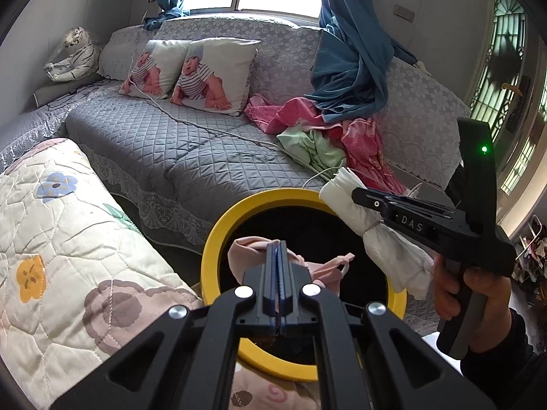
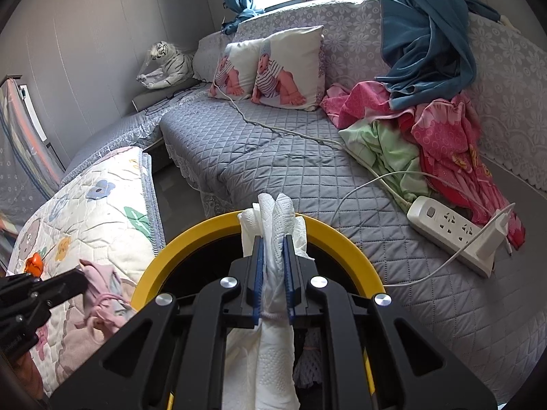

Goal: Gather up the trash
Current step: 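Carry the white tissue bundle and pink cloth over the yellow-rimmed bin, then open both tools to drop the tissue and pink cloth into the bin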

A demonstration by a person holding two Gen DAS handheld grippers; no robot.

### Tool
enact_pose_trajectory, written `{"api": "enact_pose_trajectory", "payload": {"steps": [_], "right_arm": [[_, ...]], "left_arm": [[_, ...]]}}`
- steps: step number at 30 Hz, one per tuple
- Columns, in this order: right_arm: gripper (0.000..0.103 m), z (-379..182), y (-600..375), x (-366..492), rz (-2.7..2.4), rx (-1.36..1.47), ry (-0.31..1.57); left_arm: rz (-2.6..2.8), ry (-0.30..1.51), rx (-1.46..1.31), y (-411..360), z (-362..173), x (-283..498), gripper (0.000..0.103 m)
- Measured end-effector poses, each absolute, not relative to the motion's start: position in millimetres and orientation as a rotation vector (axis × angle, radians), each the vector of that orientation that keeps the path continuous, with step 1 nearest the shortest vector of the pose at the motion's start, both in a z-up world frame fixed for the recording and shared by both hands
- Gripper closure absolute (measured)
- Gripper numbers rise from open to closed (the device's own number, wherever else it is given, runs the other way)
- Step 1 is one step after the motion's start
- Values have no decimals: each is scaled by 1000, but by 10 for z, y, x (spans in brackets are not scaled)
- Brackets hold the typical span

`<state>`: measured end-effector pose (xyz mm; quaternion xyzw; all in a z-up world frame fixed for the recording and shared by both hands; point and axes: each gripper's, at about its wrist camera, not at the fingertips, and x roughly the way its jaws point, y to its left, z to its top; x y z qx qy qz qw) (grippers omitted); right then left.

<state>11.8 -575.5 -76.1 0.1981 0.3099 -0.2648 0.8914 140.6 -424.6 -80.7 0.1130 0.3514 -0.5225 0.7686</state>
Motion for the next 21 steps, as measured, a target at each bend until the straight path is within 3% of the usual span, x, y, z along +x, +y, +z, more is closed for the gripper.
{"api": "enact_pose_trajectory", "payload": {"steps": [18, 21], "right_arm": [[91, -820, -5878, 126, -612, 426, 676], [84, -814, -5914, 110, -626, 435, 684]], "left_arm": [[-1177, 830, 198, -4407, -937, 1399, 102], [-1172, 846, 175, -4362, -934, 1440, 91]]}}
